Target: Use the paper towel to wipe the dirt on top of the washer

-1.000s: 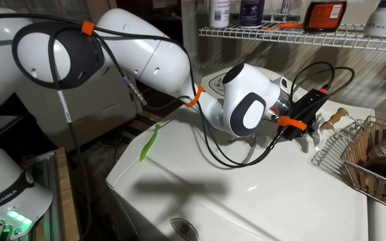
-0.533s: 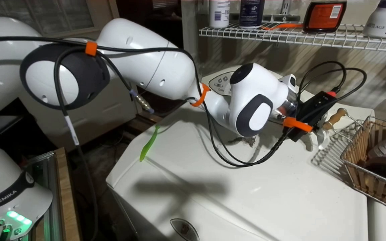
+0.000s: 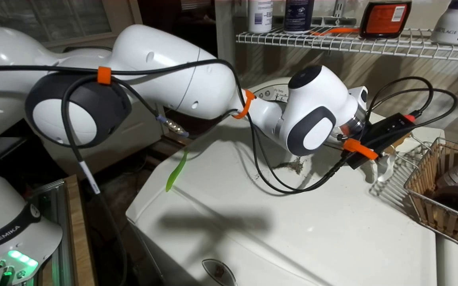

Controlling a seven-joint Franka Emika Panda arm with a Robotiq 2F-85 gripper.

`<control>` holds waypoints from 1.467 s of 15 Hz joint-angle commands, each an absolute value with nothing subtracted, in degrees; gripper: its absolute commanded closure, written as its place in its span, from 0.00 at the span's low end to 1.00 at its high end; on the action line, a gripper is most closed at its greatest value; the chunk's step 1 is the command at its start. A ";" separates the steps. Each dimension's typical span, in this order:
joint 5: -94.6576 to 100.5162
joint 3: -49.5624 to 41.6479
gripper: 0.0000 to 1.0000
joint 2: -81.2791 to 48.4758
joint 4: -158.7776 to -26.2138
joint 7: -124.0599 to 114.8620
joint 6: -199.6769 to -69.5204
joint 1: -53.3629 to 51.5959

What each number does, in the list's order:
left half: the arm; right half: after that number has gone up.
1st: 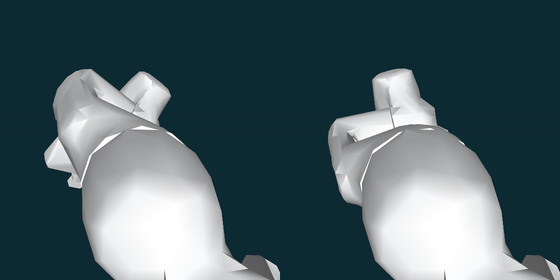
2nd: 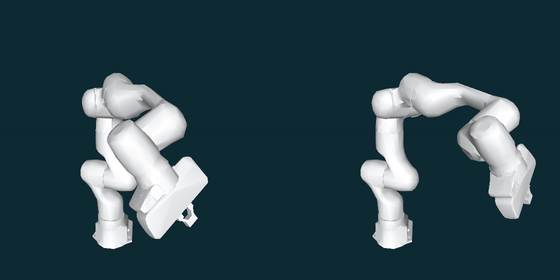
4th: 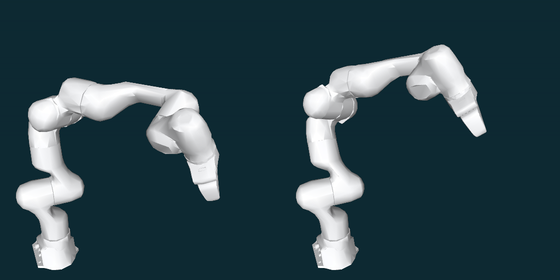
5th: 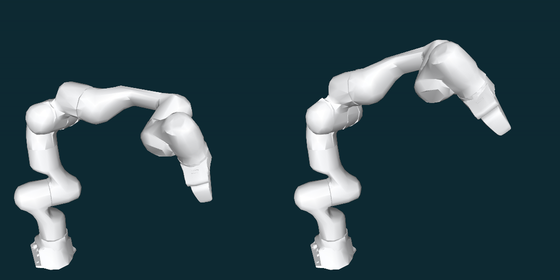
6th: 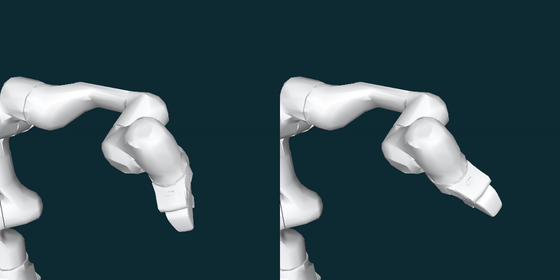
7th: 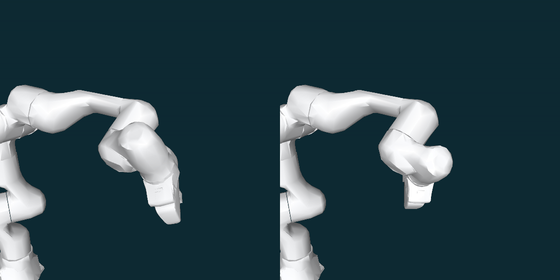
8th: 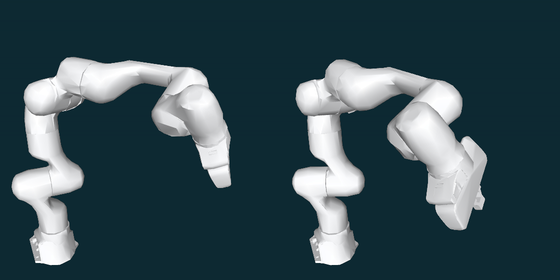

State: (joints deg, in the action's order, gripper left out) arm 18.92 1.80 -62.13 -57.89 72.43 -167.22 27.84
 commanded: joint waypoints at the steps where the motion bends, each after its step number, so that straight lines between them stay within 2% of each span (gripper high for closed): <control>1: 17.11 5.81 0.99 -65.15 -52.01 75.19 -161.74 29.57; 14: 17.53 9.73 0.99 -70.25 -43.20 74.82 -152.94 30.32; 15: 13.28 7.25 0.99 -69.94 -43.80 75.96 -153.97 28.90; 16: 17.45 8.15 0.96 -67.93 -47.27 72.89 -154.60 29.93; 22: 15.58 7.01 0.99 -69.03 -45.94 74.07 -155.11 29.25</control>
State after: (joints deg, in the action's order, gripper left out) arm 14.96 7.88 -68.35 -46.84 74.23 -154.61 29.58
